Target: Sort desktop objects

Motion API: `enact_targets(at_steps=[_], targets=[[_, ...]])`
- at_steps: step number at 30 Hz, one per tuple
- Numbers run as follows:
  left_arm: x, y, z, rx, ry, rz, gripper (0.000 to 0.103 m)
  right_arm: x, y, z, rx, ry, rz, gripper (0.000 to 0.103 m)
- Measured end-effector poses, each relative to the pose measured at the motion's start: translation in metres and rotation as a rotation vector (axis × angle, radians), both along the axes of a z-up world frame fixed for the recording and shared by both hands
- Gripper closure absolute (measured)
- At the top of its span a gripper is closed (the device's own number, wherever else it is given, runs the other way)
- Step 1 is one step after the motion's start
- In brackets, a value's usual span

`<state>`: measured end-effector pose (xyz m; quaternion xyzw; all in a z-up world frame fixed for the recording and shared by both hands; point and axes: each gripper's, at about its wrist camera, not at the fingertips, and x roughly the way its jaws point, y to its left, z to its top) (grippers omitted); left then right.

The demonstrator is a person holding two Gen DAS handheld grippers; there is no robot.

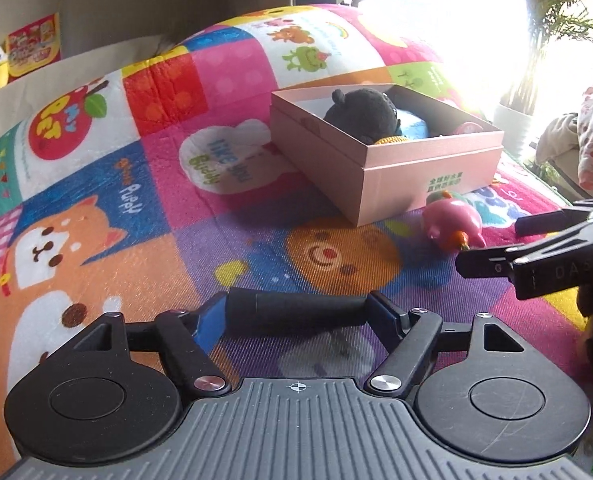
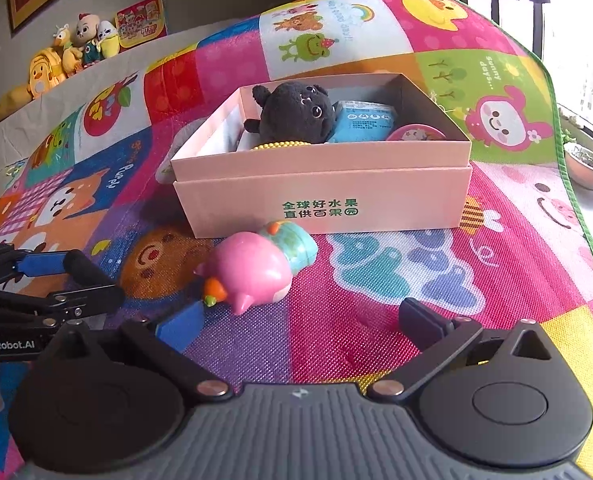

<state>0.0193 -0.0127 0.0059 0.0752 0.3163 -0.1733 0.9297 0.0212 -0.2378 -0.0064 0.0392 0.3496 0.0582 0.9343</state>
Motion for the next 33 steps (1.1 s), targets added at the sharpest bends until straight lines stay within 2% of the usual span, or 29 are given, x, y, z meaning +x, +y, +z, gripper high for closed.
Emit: enact_targets(at_steps=[3, 6, 8, 11, 13, 17, 23, 24, 25, 26, 27, 33], targets=[[-0.015, 0.009, 0.000, 0.018, -0.002, 0.007, 0.022, 0.002, 0.004, -0.001, -0.033, 0.013, 0.011, 0.000], [-0.024, 0.020, 0.001, 0.004, 0.002, 0.040, 0.020, 0.003, 0.009, -0.001, -0.077, 0.034, 0.033, 0.000], [-0.025, 0.028, 0.002, -0.024, 0.003, 0.069, 0.011, 0.001, 0.014, -0.001, -0.113, 0.040, 0.050, 0.000], [-0.025, 0.035, 0.003, -0.066, 0.002, 0.095, 0.008, 0.002, 0.013, 0.006, -0.105, 0.085, 0.201, 0.000], [-0.024, 0.037, 0.002, -0.076, 0.006, 0.095, 0.008, -0.003, 0.007, 0.015, -0.064, 0.055, 0.229, 0.000], [-0.023, 0.034, 0.002, -0.077, 0.011, 0.071, 0.007, -0.003, 0.004, 0.035, -0.057, -0.028, 0.242, 0.000], [-0.026, 0.032, 0.001, -0.075, 0.005, 0.053, 0.006, 0.029, 0.016, 0.029, -0.076, -0.024, 0.271, 0.000], [-0.026, 0.032, 0.001, -0.074, 0.007, 0.052, 0.006, 0.035, 0.017, 0.026, -0.076, -0.013, 0.271, 0.002], [-0.026, 0.032, 0.001, -0.074, 0.008, 0.051, 0.006, 0.039, 0.018, 0.022, -0.072, 0.001, 0.270, 0.010], [-0.026, 0.031, 0.000, -0.073, 0.010, 0.052, 0.006, 0.043, 0.019, 0.021, -0.069, 0.020, 0.271, 0.022], [-0.025, 0.031, 0.000, -0.072, 0.012, 0.053, 0.005, 0.045, 0.020, 0.020, -0.070, 0.040, 0.271, 0.029], [-0.016, 0.022, -0.001, -0.022, 0.041, 0.036, 0.004, 0.018, 0.017, 0.029, -0.081, 0.021, 0.264, 0.031]])
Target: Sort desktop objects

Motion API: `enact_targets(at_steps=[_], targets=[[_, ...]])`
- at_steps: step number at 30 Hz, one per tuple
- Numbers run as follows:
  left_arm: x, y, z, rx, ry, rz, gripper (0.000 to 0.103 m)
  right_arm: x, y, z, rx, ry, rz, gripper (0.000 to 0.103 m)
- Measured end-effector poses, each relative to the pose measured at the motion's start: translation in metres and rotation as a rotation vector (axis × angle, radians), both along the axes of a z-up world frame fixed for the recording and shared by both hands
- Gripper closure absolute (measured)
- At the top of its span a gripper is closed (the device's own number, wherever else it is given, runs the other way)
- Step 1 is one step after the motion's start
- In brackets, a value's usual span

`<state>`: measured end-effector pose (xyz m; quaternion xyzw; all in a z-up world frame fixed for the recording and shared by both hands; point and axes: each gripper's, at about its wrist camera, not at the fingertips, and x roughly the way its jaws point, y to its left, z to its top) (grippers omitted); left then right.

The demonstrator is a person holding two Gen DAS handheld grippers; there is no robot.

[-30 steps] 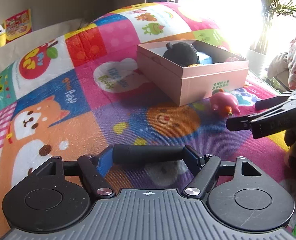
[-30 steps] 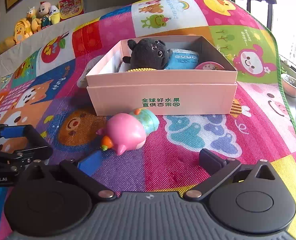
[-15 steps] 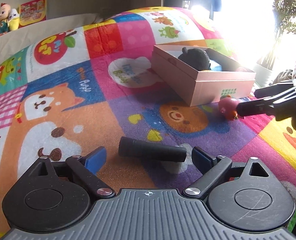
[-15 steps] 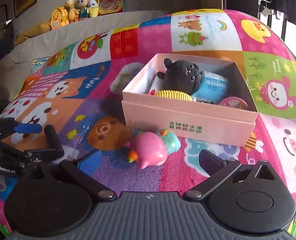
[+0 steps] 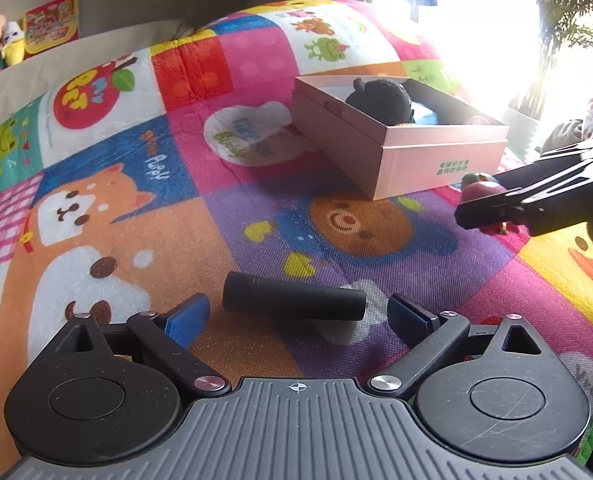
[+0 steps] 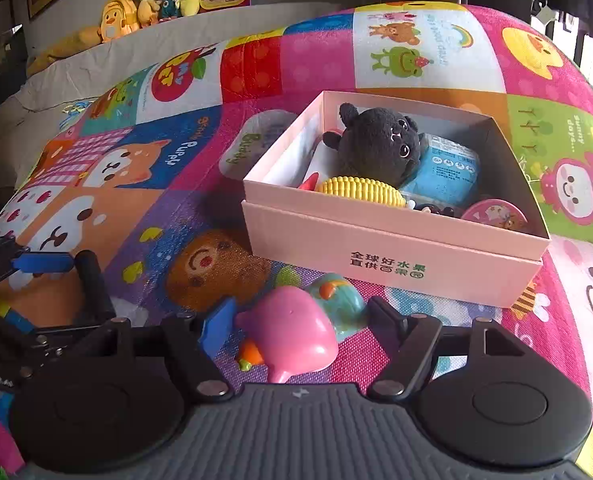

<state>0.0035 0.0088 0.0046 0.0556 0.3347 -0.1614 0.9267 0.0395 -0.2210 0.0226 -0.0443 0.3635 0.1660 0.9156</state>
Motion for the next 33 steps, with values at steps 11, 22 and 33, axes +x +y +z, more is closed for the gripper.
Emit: enact_targets(at_steps=[11, 22, 33], targets=[[0.000, -0.023, 0.001, 0.106, -0.040, -0.036, 0.022, -0.060, -0.036, 0.032, 0.066, -0.020, -0.032, 0.031], [-0.023, -0.068, 0.072, 0.080, -0.186, -0.233, 0.022, -0.107, -0.088, 0.076, 0.151, -0.081, -0.096, 0.031], [0.101, -0.131, 0.123, -0.117, -0.222, -0.096, 0.007, -0.100, -0.105, 0.093, 0.142, -0.160, -0.159, 0.031]])
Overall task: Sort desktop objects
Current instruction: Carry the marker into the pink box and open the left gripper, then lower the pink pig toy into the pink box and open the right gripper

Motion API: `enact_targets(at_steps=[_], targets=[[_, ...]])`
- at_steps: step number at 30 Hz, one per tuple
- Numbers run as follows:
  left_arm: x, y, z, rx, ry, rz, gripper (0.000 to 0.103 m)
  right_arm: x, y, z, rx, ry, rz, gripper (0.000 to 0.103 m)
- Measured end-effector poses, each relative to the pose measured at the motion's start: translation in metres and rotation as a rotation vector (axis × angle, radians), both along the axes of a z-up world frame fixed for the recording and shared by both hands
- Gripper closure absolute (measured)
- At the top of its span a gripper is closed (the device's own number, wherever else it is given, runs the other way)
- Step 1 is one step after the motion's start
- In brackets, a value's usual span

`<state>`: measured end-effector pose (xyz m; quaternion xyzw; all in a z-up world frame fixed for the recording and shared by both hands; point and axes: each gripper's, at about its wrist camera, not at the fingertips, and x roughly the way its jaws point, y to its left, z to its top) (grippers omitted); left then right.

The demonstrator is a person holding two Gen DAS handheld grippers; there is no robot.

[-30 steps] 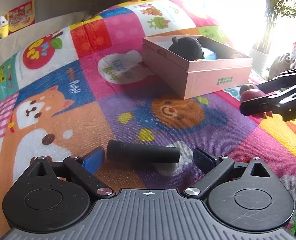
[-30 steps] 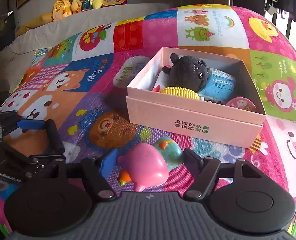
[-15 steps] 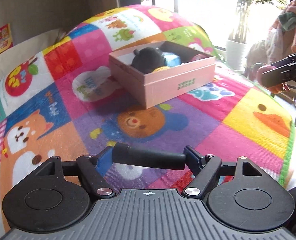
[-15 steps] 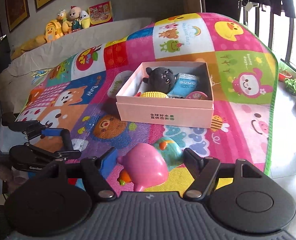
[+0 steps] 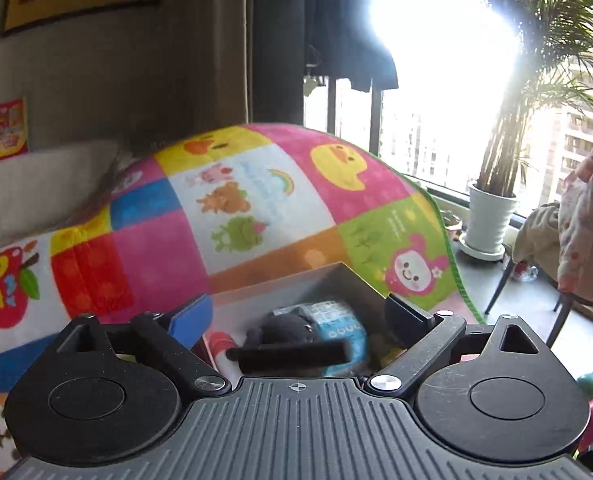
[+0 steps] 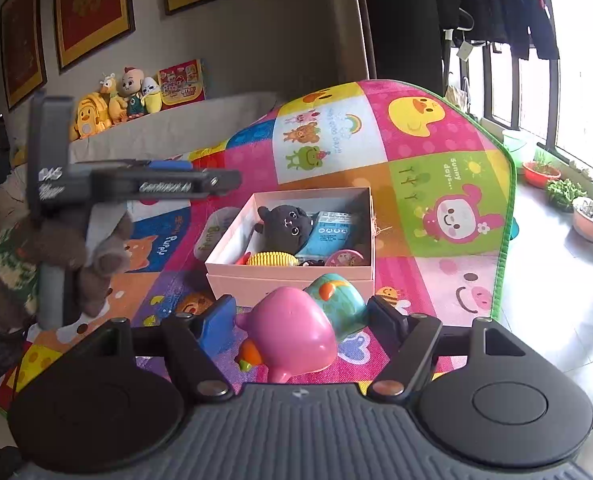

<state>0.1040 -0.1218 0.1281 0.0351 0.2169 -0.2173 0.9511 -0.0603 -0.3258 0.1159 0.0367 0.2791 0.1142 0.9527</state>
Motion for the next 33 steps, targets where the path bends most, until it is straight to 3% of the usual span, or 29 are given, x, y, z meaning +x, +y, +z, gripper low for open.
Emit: enact_targets(at_steps=[2, 6, 12, 15, 20, 26, 28, 30, 31, 33], targets=[[0.000, 0.007, -0.006, -0.028, 0.013, -0.010, 0.005, 0.001, 0.000, -0.001, -0.010, 0.012, -0.002, 0.031], [-0.009, 0.039, -0.021, -0.032, 0.016, 0.064, 0.003, 0.000, -0.005, -0.001, -0.039, 0.007, -0.014, 0.030], [-0.028, 0.090, -0.055, 0.037, 0.066, 0.127, 0.002, 0.036, -0.002, 0.005, -0.056, 0.023, -0.038, 0.030], [-0.038, 0.105, -0.063, 0.020, 0.071, 0.142, 0.002, 0.078, 0.007, 0.021, -0.031, 0.031, -0.018, 0.031], [-0.047, 0.115, -0.075, -0.019, 0.082, 0.115, 0.001, 0.190, 0.027, 0.035, 0.101, 0.135, -0.050, 0.031], [-0.053, 0.128, -0.093, -0.047, 0.111, 0.114, 0.001, 0.301, 0.077, -0.001, 0.057, 0.269, -0.135, 0.030], [-0.054, 0.137, -0.097, -0.068, 0.128, 0.127, 0.000, 0.324, 0.086, -0.020, 0.038, 0.346, -0.151, 0.028], [-0.054, 0.146, -0.100, -0.090, 0.139, 0.149, 0.000, 0.330, 0.085, -0.031, 0.071, 0.383, -0.156, 0.018], [-0.053, 0.150, -0.101, -0.103, 0.146, 0.160, 0.000, 0.329, 0.083, -0.031, 0.096, 0.371, -0.158, 0.009], [-0.052, 0.155, -0.102, -0.125, 0.157, 0.171, 0.000, 0.322, 0.079, -0.028, 0.115, 0.311, -0.172, 0.006]])
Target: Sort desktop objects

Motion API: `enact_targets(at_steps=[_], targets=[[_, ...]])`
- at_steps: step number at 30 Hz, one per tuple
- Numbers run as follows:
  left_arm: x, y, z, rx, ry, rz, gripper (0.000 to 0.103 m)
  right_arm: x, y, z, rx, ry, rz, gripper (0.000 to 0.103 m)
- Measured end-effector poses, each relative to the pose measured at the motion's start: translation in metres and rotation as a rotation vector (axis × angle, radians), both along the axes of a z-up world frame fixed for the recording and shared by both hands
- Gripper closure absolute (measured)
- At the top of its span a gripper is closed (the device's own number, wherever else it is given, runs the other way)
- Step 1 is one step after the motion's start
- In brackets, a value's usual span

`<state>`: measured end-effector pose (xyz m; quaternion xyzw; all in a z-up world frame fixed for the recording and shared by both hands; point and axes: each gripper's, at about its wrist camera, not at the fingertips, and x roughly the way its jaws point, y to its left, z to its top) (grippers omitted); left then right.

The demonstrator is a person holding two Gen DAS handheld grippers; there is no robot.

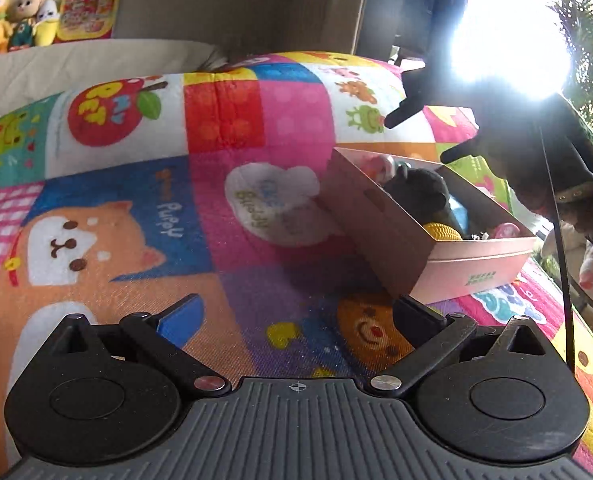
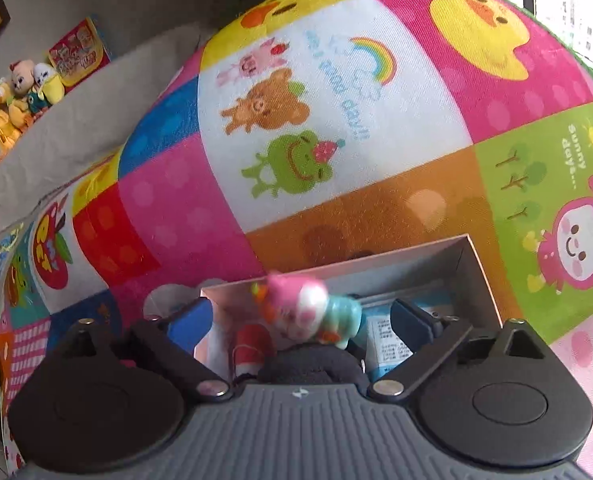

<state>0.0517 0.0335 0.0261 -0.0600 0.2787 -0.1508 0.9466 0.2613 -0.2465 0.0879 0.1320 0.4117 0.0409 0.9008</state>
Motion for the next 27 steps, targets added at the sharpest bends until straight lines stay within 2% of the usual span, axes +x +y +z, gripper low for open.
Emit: enact_targets(at_steps=[3, 5, 7, 12, 18, 20, 22, 24, 26, 27], targets=[[-0.002, 0.000, 0.002, -0.016, -0.006, -0.005, 0.000, -0.007, 0.001, 0.005, -0.041, -0.060, 0.005, 0.008], [-0.003, -0.003, 0.004, -0.021, -0.012, -0.020, 0.000, -0.008, 0.002, 0.005, -0.077, -0.059, 0.026, 0.027], [-0.005, -0.005, 0.005, -0.025, -0.017, -0.031, 0.000, -0.012, 0.002, 0.003, -0.071, -0.035, 0.080, 0.036], [-0.007, -0.012, 0.008, -0.024, -0.019, -0.042, 0.000, -0.024, 0.007, -0.023, -0.052, 0.084, 0.143, 0.043], [-0.002, -0.029, 0.010, 0.018, -0.001, -0.079, 0.000, -0.056, 0.007, -0.025, -0.071, 0.020, 0.210, 0.045], [-0.001, -0.037, 0.012, 0.037, -0.008, -0.099, 0.000, -0.054, 0.002, -0.027, -0.105, 0.021, 0.181, 0.042], [-0.002, -0.043, 0.013, 0.050, -0.011, -0.115, 0.000, -0.055, -0.006, -0.022, -0.085, 0.009, 0.171, 0.040], [0.000, -0.045, 0.013, 0.061, -0.006, -0.123, 0.000, -0.062, -0.022, -0.009, -0.008, -0.025, 0.182, 0.029], [0.002, -0.048, 0.012, 0.069, 0.000, -0.129, 0.000, -0.074, -0.044, 0.010, 0.055, -0.111, 0.156, 0.006], [0.004, -0.050, 0.012, 0.070, 0.004, -0.134, 0.000, -0.079, -0.057, 0.017, 0.075, -0.153, 0.128, 0.001]])
